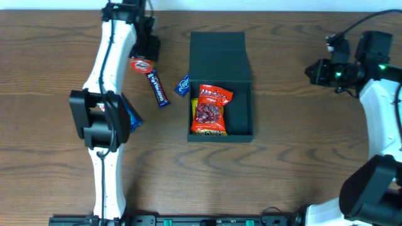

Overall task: Pack container
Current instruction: 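Lift and carry the red can over the green box, then lower the red can into the box's right side and release, then move the left gripper back to the blue Eclipse mints tin, then grasp the blue Eclipse mints tin with the left gripper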

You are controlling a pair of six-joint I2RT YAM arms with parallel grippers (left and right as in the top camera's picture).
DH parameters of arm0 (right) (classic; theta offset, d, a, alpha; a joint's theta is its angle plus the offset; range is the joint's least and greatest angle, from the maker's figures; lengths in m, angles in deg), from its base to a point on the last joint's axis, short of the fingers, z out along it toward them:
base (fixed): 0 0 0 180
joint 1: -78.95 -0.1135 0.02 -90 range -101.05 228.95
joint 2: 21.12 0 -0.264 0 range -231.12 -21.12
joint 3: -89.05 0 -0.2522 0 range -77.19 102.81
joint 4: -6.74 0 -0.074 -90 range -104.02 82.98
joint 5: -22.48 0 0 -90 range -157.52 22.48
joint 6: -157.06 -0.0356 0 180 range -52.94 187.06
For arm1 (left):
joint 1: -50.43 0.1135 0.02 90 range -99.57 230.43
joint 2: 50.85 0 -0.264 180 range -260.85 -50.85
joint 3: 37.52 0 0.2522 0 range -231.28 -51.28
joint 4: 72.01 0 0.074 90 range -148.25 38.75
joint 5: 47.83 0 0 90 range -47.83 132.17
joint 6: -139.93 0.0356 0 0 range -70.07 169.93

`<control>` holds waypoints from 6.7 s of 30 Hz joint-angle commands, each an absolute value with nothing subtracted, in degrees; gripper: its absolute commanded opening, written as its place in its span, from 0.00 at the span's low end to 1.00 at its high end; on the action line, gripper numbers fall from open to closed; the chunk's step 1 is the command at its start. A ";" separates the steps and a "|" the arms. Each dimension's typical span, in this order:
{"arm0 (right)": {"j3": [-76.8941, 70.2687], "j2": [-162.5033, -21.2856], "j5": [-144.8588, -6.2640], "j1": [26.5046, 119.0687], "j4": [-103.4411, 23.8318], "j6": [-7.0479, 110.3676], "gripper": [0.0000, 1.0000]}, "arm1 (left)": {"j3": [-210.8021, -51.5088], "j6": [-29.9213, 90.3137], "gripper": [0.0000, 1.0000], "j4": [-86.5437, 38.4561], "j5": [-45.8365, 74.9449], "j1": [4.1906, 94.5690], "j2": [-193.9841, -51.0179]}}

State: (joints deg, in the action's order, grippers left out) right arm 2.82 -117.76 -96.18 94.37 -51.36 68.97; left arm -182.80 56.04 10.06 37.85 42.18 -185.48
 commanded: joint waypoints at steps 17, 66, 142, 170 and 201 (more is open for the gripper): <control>3.69 -117.24 -96.42 103.00 -51.42 71.90 0.02 | -190.93 32.48 0.57 16.38 37.88 15.71 -185.00; 3.69 -117.24 -96.47 104.14 -51.64 72.29 0.02 | -177.12 10.51 0.98 14.15 34.60 3.43 -185.11; 3.69 -117.24 -96.45 104.01 -53.52 71.79 0.03 | -165.49 85.11 0.95 -4.36 25.55 33.65 -185.77; 3.69 -117.24 -96.45 104.01 -53.32 71.81 0.03 | -159.26 84.41 0.61 -9.24 28.24 31.27 -186.88; 3.69 -117.24 -96.47 104.01 -53.30 71.81 0.03 | -160.53 77.99 0.06 -7.53 41.31 31.27 -186.33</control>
